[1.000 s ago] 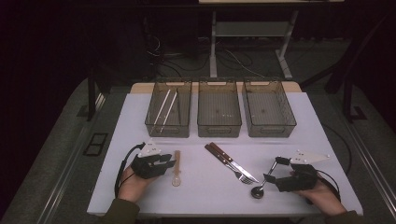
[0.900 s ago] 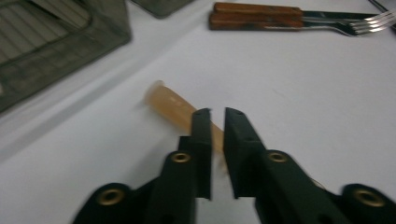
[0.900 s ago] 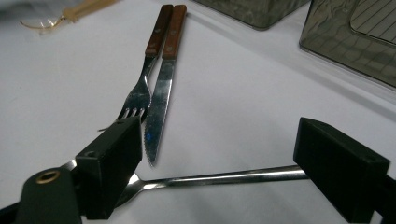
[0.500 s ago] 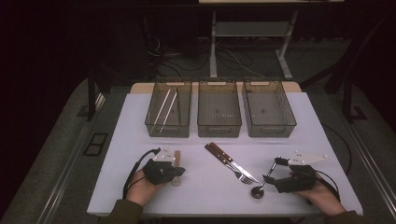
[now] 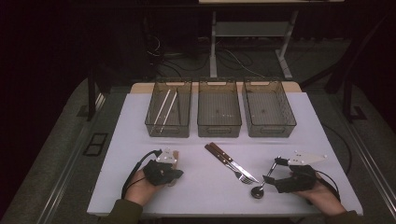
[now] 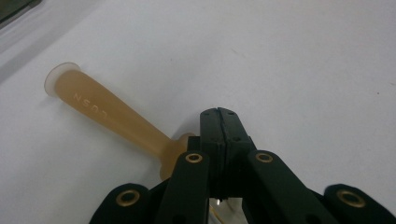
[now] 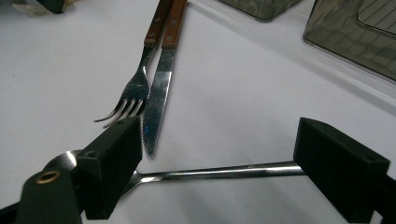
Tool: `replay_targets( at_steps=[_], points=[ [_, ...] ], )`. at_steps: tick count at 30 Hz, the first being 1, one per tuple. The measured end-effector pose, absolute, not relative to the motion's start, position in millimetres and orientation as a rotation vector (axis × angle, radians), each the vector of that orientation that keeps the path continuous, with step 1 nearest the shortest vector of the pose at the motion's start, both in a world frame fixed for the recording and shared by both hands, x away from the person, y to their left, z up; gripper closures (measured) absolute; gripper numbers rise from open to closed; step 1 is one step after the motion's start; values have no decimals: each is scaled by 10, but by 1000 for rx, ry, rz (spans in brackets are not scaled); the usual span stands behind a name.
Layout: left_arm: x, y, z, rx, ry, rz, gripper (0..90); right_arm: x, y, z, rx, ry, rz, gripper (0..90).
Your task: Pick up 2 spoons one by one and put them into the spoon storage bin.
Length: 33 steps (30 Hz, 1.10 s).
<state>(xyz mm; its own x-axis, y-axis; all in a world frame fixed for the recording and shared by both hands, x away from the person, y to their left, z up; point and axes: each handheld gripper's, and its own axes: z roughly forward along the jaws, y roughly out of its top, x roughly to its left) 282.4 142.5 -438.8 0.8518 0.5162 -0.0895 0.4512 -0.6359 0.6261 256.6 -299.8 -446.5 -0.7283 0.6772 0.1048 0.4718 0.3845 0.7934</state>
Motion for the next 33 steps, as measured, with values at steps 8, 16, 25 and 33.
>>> replay_targets(
  at_steps=[8,16,25,33],
  points=[
    [2806,1495,-4356,2396,694,139,889,2562,-2991,-4469,1009,2419,1247,153],
    [2791,1543,-4334,2416,689,146,890,2558,-2986,-4469,1001,2423,1240,153],
    [2784,1610,-4335,2432,692,118,889,2556,-2983,-4468,992,2428,1236,153],
    [2793,1633,-4293,2338,691,78,820,2558,-2976,-4472,993,2432,1235,153]
  ],
)
